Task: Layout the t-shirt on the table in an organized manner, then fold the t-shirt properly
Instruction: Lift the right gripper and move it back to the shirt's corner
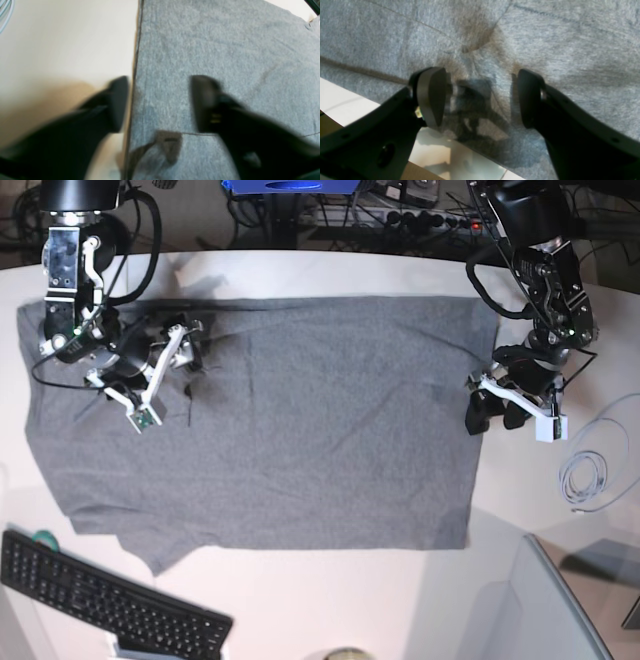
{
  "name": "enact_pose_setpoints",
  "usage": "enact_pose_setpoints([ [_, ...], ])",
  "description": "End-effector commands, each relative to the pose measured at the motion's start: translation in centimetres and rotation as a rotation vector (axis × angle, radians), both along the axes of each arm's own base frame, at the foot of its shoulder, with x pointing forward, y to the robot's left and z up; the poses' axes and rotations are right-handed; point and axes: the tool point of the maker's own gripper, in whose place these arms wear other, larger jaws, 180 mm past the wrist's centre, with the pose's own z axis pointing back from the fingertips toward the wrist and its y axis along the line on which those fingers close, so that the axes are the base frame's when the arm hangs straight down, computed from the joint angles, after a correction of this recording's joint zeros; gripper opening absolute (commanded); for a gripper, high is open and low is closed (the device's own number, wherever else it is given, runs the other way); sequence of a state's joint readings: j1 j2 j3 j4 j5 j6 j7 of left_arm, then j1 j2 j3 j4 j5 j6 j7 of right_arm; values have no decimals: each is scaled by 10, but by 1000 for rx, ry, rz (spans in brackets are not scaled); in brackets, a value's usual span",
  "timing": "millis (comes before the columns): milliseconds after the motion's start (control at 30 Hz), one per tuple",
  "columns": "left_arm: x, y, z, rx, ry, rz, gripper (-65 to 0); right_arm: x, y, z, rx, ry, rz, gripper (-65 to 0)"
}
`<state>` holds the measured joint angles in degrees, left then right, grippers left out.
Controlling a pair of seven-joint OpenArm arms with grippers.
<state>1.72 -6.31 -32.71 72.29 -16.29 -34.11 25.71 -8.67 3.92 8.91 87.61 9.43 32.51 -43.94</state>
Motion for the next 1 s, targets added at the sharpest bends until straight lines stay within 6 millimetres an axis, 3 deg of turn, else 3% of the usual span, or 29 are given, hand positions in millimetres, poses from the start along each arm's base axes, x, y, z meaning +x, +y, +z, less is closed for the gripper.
enact_pose_setpoints([
  [0, 9, 18, 24, 20, -82, 38, -143, 6, -1, 8, 10, -36, -2, -239],
  [100, -6, 41, 38, 30, -125, 142, -56, 5, -1, 11, 7, -47, 0, -239],
  [233, -42, 64, 47, 73, -134, 196, -46, 3, -12, 16, -2, -62, -30, -239],
  [467, -124, 101, 28, 7, -78, 346, -46, 5, -34, 20, -12, -74, -105, -239],
  [567, -143, 113, 23, -21, -60, 374, -48, 6, -35, 20, -12, -76, -107, -239],
  [833, -154, 102, 6, -79, -31, 402, -48, 9, -23, 24, 23, -91, -123, -239],
  [900, -152, 100, 9, -80, -42, 401, -48, 17, -29, 39, 34, -142, -173, -239],
  [967, -149, 96, 16, -76, -65, 399, -48, 28, -31, 65, 99, -253, -266, -239],
])
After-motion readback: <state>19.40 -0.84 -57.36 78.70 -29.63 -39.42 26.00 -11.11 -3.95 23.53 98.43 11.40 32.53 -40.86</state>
